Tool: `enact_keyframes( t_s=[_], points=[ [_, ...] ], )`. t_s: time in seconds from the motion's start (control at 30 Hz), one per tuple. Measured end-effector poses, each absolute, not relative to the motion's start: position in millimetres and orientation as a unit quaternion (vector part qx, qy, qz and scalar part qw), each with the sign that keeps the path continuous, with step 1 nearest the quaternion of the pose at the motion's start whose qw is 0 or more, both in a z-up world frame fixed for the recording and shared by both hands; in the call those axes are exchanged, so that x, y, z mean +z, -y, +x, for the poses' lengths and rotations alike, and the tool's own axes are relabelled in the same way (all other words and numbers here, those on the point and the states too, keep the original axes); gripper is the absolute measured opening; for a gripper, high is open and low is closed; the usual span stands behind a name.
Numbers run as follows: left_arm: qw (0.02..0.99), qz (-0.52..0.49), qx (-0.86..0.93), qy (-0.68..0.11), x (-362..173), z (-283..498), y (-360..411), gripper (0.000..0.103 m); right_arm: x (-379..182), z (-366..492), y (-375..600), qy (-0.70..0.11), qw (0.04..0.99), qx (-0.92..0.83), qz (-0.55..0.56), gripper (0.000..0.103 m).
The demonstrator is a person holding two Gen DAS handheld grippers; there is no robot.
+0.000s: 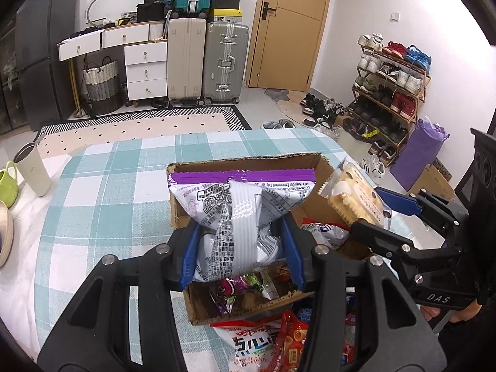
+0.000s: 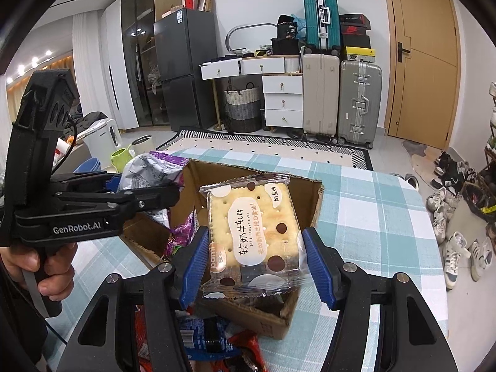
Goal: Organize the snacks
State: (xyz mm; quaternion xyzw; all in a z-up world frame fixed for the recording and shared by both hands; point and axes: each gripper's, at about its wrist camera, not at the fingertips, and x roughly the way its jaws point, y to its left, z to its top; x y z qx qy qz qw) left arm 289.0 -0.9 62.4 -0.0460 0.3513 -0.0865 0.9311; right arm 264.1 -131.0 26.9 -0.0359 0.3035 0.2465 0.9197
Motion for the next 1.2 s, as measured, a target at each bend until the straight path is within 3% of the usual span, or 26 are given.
enact_keyframes(
  t_s=[0.97, 1.0, 1.1, 1.2],
  points=[
    [0.921, -0.008, -0.077, -0.381, 30.6, 334.0, 13.8, 0.045, 15.1, 297.4, 120.4, -0.312, 0.918, 0.243, -0.041, 0.062],
    [0.921, -0.008, -0.077, -0.382, 29.9, 335.0, 13.8, 0.045, 16.2, 296.9, 122.3, -0.311, 0.919, 0.241, -0.038, 0.062],
    [0.918, -0.02, -0.083, -0.386, 29.3, 336.3, 11.5, 0.045, 20.7, 291.1, 128.7, -0.307, 0.92, 0.24, -0.033, 0.079],
    [0.915, -0.027, -0.082, -0.394, 29.3, 334.4, 8.5, 0.066, 26.0, 280.1, 137.7, -0.301, 0.924, 0.233, -0.03, 0.091]
  ],
)
